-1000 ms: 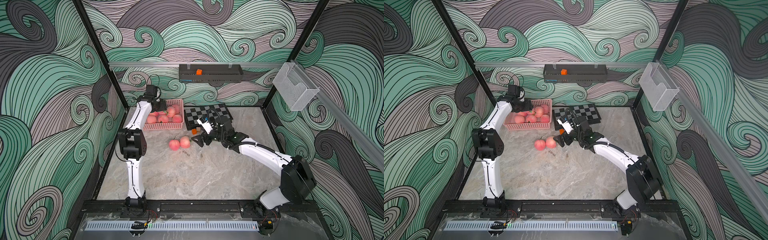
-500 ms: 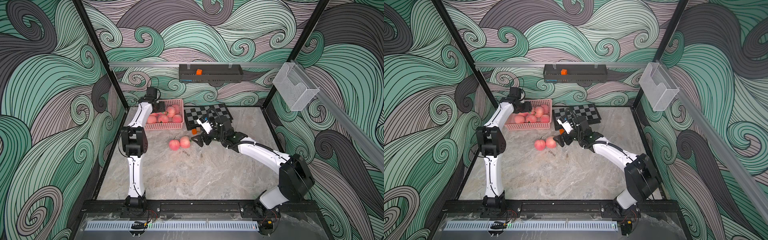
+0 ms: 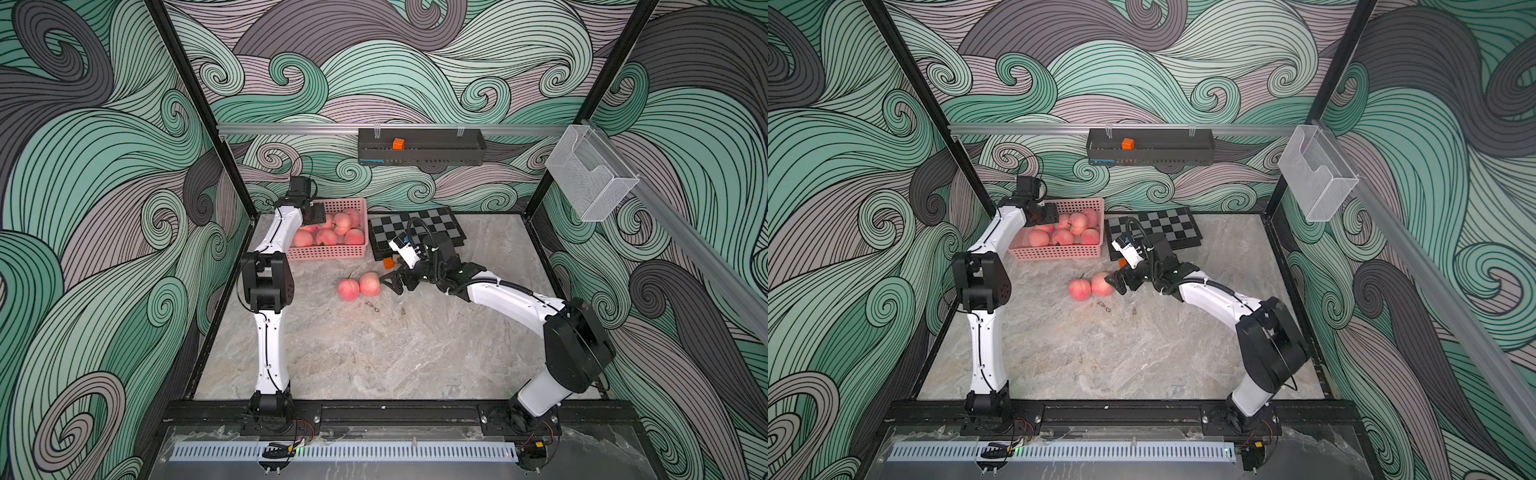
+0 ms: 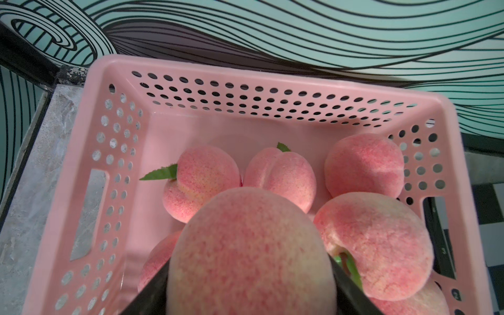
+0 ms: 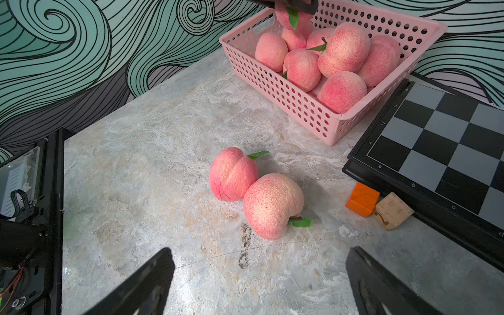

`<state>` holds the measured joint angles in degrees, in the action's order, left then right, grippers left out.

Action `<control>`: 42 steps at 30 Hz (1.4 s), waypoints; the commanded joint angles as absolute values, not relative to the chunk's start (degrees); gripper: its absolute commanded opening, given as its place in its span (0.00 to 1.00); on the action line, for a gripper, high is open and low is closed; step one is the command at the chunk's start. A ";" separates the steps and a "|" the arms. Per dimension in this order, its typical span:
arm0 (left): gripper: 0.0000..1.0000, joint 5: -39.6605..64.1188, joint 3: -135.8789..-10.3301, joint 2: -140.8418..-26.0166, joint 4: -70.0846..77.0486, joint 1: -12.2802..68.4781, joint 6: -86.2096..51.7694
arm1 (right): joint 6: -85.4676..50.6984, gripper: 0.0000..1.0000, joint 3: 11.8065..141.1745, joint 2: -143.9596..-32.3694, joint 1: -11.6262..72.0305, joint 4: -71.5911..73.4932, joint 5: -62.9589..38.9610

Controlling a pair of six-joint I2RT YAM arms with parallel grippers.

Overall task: Put the peaches into the basket
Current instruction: Place the peach in the basket.

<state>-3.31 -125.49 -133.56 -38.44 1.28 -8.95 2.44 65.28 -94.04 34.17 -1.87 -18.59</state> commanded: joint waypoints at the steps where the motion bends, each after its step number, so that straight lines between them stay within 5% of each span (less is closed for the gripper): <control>1: 0.67 -4.30 -124.86 -134.84 -37.62 0.90 -7.73 | 3.44 0.99 67.65 -95.47 34.42 -0.97 -19.16; 16: 0.70 -4.97 -124.07 -137.11 -36.70 0.90 -7.64 | 4.13 0.99 68.64 -97.84 34.47 -0.79 -19.01; 29: 0.85 -5.30 -123.55 -136.77 -36.59 0.92 -7.64 | 4.48 0.99 69.26 -98.33 34.40 -1.23 -18.90; 42: 0.88 -3.09 -120.45 -127.24 -39.46 1.05 -8.91 | 4.50 0.99 67.25 -96.39 35.25 -1.85 -18.01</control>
